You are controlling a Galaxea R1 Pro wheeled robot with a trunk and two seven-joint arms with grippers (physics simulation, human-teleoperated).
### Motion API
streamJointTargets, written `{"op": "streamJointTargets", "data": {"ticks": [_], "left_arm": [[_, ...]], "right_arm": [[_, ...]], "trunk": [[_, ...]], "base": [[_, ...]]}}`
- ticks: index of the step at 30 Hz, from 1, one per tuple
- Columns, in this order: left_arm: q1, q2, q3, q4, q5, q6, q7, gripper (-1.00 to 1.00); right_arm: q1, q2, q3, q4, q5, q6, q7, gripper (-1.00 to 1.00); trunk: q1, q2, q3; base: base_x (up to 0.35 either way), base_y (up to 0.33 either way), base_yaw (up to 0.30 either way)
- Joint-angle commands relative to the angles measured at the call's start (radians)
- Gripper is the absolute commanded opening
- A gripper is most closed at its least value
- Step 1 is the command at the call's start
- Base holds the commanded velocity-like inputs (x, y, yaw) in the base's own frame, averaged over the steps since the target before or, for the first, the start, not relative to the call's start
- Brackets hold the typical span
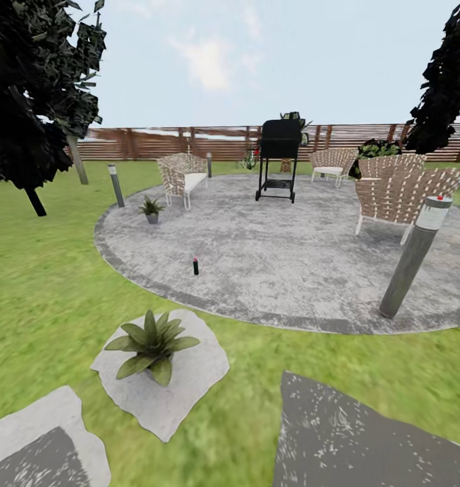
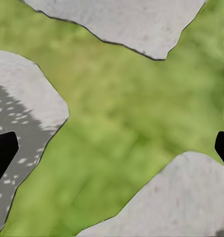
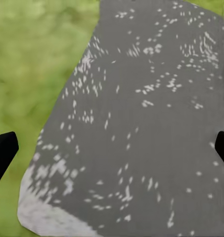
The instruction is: Pick up the pesticide atomizer in the garden and spray insectifuge to fully cover both potted plants in the garden.
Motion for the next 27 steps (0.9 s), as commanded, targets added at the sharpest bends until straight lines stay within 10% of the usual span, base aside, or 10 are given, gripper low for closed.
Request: {"op": "streamJointTargets", "data": {"ticks": [1, 27], "left_arm": [[0.0, 0.0, 0.001, 0.0, 0.001, -0.003, 0.0, 1.0], [0.0, 0.0, 0.001, 0.001, 0.001, -0.002, 0.0, 1.0]], "right_arm": [[-0.001, 0.0, 0.0, 0.001, 0.0, -0.003, 0.0, 1.0], [-0.001, 0.0, 0.002, 0.003, 0.002, -0.002, 0.001, 1.0]], "trunk": [[0.0, 0.0, -0.001], [0.0, 0.0, -0.001]], "base": [[0.279, -0.162, -0.258], [0.267, -0.17, -0.017]]}}
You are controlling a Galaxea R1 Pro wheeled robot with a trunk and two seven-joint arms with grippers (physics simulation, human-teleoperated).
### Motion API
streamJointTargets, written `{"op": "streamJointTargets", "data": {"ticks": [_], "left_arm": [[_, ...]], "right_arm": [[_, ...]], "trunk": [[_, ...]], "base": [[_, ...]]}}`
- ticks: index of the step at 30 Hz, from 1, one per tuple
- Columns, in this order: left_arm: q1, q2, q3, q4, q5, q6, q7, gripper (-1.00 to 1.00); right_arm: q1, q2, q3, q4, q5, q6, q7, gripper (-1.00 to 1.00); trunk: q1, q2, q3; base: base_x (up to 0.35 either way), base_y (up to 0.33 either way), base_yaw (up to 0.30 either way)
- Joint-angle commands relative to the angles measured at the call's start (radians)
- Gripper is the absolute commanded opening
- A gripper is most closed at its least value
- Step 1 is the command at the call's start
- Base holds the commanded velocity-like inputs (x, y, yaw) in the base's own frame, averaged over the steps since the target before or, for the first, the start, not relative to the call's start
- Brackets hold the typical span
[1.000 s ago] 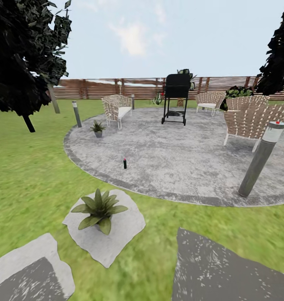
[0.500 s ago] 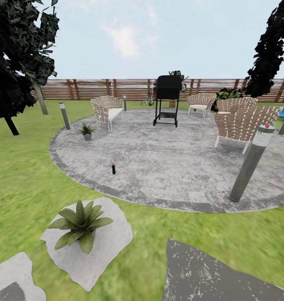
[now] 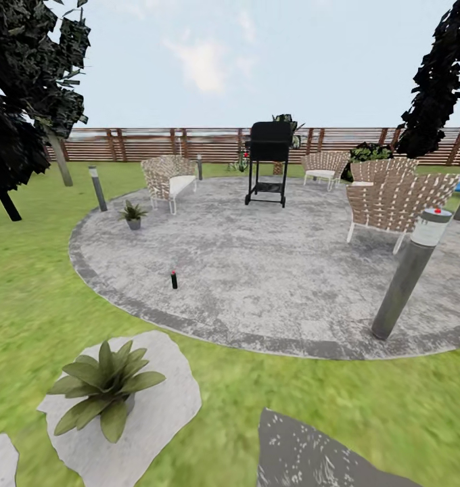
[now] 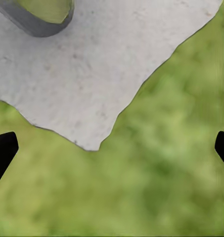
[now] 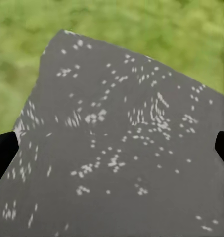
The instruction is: Pick up the pesticide atomizer in the garden and spray insectifuge to fully cover both potted plants in the garden.
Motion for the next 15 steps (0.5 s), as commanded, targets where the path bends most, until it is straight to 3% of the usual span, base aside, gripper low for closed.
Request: {"op": "streamJointTargets", "data": {"ticks": [1, 15], "left_arm": [[0.0, 0.0, 0.001, 0.001, 0.001, -0.003, -0.001, 1.0], [-0.001, 0.0, 0.001, 0.0, 0.001, -0.003, 0.0, 1.0]], "right_arm": [[-0.001, 0.0, 0.0, 0.001, 0.0, -0.003, -0.001, 1.0], [0.0, 0.0, 0.0, 0.002, 0.0, -0.003, -0.002, 1.0]], "trunk": [[0.0, 0.0, -0.001], [0.0, 0.0, -0.001]], "base": [[0.266, -0.172, 0.0], [0.253, -0.183, 0.0]]}}
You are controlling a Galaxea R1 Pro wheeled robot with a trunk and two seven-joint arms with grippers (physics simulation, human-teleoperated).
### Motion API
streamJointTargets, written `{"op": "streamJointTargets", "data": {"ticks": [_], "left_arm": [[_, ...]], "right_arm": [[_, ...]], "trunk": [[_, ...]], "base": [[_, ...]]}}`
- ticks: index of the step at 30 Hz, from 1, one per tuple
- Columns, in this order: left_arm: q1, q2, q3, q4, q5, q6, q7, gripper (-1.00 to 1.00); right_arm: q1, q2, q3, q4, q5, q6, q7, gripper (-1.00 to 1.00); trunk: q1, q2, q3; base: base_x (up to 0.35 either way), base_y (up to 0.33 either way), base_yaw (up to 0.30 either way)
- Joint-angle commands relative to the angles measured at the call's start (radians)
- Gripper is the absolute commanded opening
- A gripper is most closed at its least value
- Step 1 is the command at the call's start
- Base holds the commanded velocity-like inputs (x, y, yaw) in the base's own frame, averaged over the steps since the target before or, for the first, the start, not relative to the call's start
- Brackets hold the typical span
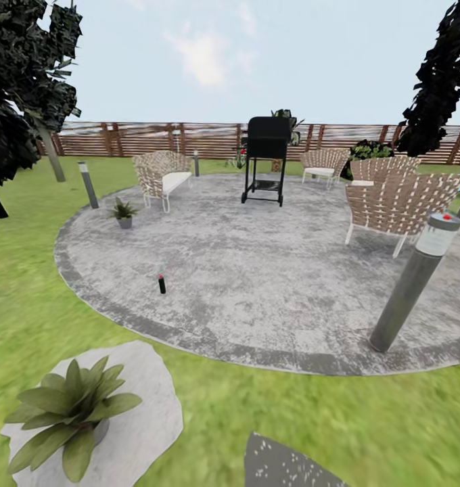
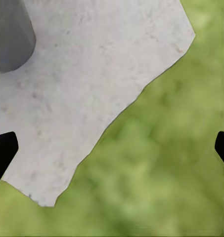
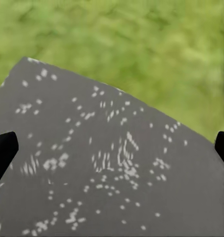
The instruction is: Pick up the pesticide atomizer in the garden and spray insectifuge to fully cover both potted plants in the garden.
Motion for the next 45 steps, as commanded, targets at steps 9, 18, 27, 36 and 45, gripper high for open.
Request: {"op": "streamJointTargets", "data": {"ticks": [9, 18, 27, 36, 45], "left_arm": [[0.0, 0.0, 0.001, 0.001, 0.001, -0.003, 0.0, 1.0], [-0.001, 0.0, 0.001, 0.001, 0.001, -0.004, 0.0, 1.0], [-0.001, 0.001, 0.002, 0.001, 0.001, -0.004, 0.0, 1.0], [-0.001, 0.0, 0.003, 0.001, 0.004, -0.004, 0.0, 1.0], [0.0, 0.001, 0.003, 0.001, 0.004, -0.003, 0.0, 1.0]], "right_arm": [[0.0, 0.0, 0.0, 0.0, 0.0, -0.003, 0.0, 1.0], [0.0, 0.0, 0.0, 0.001, 0.0, -0.003, 0.0, 1.0], [0.0, 0.0, 0.0, -0.001, -0.001, -0.004, 0.0, 1.0], [-0.001, 0.0, -0.001, 0.0, -0.001, -0.005, -0.002, 1.0], [0.0, 0.0, -0.001, -0.001, -0.001, -0.005, -0.002, 1.0]], "trunk": [[0.0, 0.0, -0.001], [0.0, 0.0, -0.001], [0.0, 0.0, -0.001], [0.0, 0.0, -0.001], [0.0, 0.0, -0.001]], "base": [[0.235, -0.198, 0.0], [0.233, -0.202, 0.0], [0.23, -0.206, 0.0], [0.24, -0.207, 0.158], [0.278, -0.207, 0.27]]}}
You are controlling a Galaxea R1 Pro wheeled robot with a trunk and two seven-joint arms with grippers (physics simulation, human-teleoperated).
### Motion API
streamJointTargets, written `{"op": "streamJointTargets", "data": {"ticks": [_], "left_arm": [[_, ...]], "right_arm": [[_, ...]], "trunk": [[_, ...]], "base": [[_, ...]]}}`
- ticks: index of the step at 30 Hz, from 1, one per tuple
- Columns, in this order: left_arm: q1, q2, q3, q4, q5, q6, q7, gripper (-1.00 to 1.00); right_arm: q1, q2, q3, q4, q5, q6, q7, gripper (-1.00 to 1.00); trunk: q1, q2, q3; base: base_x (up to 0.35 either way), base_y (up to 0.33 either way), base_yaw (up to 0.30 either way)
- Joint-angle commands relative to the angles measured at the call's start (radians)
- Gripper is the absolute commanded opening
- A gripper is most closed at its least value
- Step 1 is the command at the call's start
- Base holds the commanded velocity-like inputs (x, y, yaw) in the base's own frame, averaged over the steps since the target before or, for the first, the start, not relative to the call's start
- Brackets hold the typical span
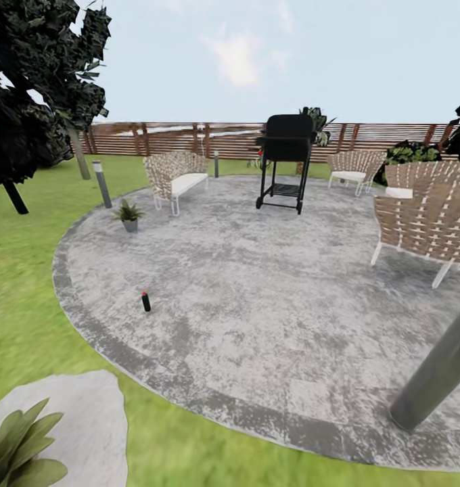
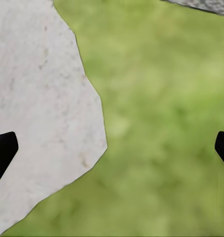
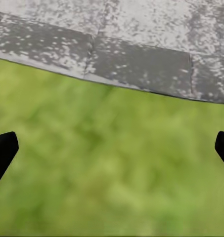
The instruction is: Pick up the pesticide atomizer in the garden and spray insectifuge to fully cover both potted plants in the garden.
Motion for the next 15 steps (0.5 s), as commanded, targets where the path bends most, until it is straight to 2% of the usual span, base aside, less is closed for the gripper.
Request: {"op": "streamJointTargets", "data": {"ticks": [1, 8, 15], "left_arm": [[-0.001, 0.0, 0.002, 0.001, 0.001, -0.004, 0.0, 1.0], [-0.001, -0.001, 0.002, 0.001, 0.001, -0.004, 0.0, 1.0], [-0.001, -0.001, 0.001, 0.001, 0.001, -0.004, 0.0, 1.0]], "right_arm": [[0.0, 0.0, 0.0, 0.001, 0.0, -0.003, 0.0, 1.0], [-0.001, 0.0, 0.0, 0.001, 0.0, -0.003, 0.0, 1.0], [0.0, 0.0, 0.0, 0.001, 0.0, -0.003, 0.0, 1.0]], "trunk": [[0.0, 0.0, -0.001], [0.0, 0.0, -0.001], [0.0, 0.0, -0.001]], "base": [[0.281, -0.207, 0.274], [0.287, -0.195, 0.255], [0.31, -0.143, 0.049]]}}
